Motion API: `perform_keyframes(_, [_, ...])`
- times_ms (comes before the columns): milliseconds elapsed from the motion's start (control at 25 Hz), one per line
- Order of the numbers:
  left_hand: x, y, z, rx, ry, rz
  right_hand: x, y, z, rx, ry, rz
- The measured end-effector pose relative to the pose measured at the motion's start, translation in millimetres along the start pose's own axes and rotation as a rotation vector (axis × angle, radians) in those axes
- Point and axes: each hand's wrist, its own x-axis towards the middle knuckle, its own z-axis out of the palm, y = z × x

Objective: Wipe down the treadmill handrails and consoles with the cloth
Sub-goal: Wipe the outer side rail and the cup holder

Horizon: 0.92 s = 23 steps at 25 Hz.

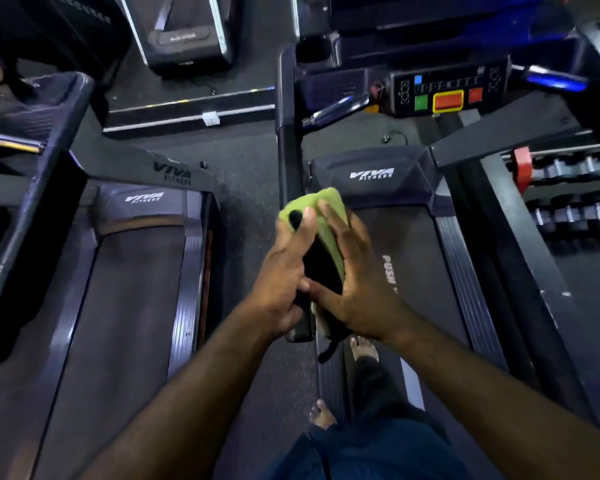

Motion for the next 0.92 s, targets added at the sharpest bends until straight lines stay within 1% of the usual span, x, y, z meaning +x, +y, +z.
perform_keyframes(40, [1.1,0.3,1.1,0.042,-0.096,-0.092,-2.4,6.9,9.9,0.14,0.015,0.082])
perform_keyframes(80, [4.4,0.4,-2.7,0.087,-0.162,-0.15,-5.9,16.4,18.3,0.346,0.082,0.199])
perform_keyframes(120, [10.8,-1.5,-13.1,0.153,-0.154,-0.156,-10.2,28.8,22.9,0.528,0.165,0.322])
perform_keyframes(160, [19.5,-7.0,-25.6,0.23,-0.087,-0.125,-16.1,40.0,23.6,0.643,0.258,0.45])
perform_keyframes(200, [28.4,-20.4,-41.0,0.316,0.021,-0.058,-25.0,50.1,22.8,0.685,0.322,0.578])
perform_keyframes(280, [39.8,-54.6,-73.1,0.425,0.343,0.082,-50.6,69.0,27.4,0.668,0.39,0.771])
perform_keyframes(320, [40.6,-71.3,-85.4,0.442,0.459,0.093,-65.4,73.2,34.3,0.686,0.413,0.821])
perform_keyframes(360, [41.0,-87.3,-95.8,0.457,0.518,0.07,-78.6,73.3,45.4,0.728,0.399,0.853])
perform_keyframes(400, [41.2,-100.2,-102.3,0.488,0.527,0.03,-89.2,71.5,61.0,0.767,0.341,0.87])
perform_keyframes(480, [43.1,-115.6,-103.2,0.567,0.489,-0.089,-98.4,57.6,91.5,0.818,0.174,0.84])
perform_keyframes(520, [46.9,-123.5,-101.4,0.615,0.458,-0.134,-96.4,53.0,104.8,0.804,0.158,0.833])
perform_keyframes(560, [50.1,-129.4,-96.8,0.684,0.418,-0.142,-90.5,49.8,113.9,0.753,0.183,0.849])
perform_keyframes(640, [54.5,-136.4,-85.6,0.815,0.364,-0.073,-75.1,49.9,121.9,0.601,0.241,0.891])
perform_keyframes(760, [60.5,-140.7,-79.4,0.911,0.394,0.041,-51.5,61.6,119.2,0.467,0.141,0.831])
perform_keyframes(920, [64.1,-147.6,-82.9,0.956,0.404,0.09,7.7,111.7,116.4,0.586,0.044,0.792])
